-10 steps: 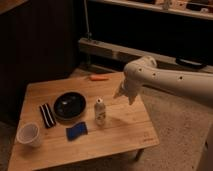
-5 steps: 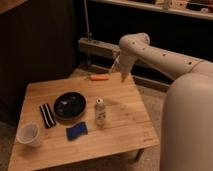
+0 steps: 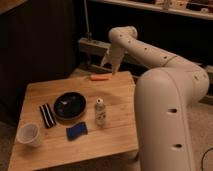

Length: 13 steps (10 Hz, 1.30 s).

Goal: Place the pepper in the ceramic cup

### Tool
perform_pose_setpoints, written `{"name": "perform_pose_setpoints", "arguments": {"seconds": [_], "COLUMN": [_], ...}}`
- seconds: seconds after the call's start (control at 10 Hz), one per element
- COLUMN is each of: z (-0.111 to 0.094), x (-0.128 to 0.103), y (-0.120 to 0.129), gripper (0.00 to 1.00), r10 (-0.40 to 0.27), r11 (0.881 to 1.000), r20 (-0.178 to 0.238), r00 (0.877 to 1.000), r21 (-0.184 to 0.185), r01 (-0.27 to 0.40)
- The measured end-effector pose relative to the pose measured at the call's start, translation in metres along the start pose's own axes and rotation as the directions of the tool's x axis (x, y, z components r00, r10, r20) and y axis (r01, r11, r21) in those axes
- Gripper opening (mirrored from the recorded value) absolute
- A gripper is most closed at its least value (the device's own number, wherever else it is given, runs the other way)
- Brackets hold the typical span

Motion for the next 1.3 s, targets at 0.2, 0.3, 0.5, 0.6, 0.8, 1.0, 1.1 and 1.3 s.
{"name": "perform_pose_setpoints", "arguments": {"seconds": [0.2,0.3,0.5,0.6,0.8,1.0,1.1,1.3], "z": [0.024,0.034,0.049,0.062,0.089,0.104,0.111,0.118], "x": [0.026,0.032,0.038,0.033,0.025,0.021,0.019,0.018], "y": [-0.011,-0.017,-0.021,-0.022,-0.017,-0.012,-0.009,-0.006], "gripper": [0.61,0.61,0.61,0.61,0.61,0.61,0.61,0.61], "r10": [0.055,0.067,0.084,0.08,0.079,0.083,0.087,0.111], "r11": [0.998,0.998,0.996,0.997,0.996,0.996,0.996,0.994], "r20": [0.003,0.005,0.015,0.029,0.051,0.075,0.082,0.09], "r00": [0.999,0.998,0.996,0.996,0.996,0.994,0.993,0.99], "r21": [-0.004,-0.004,-0.009,-0.016,-0.034,-0.027,-0.016,0.004], "r01": [-0.055,-0.067,-0.084,-0.08,-0.077,-0.081,-0.086,-0.112]}}
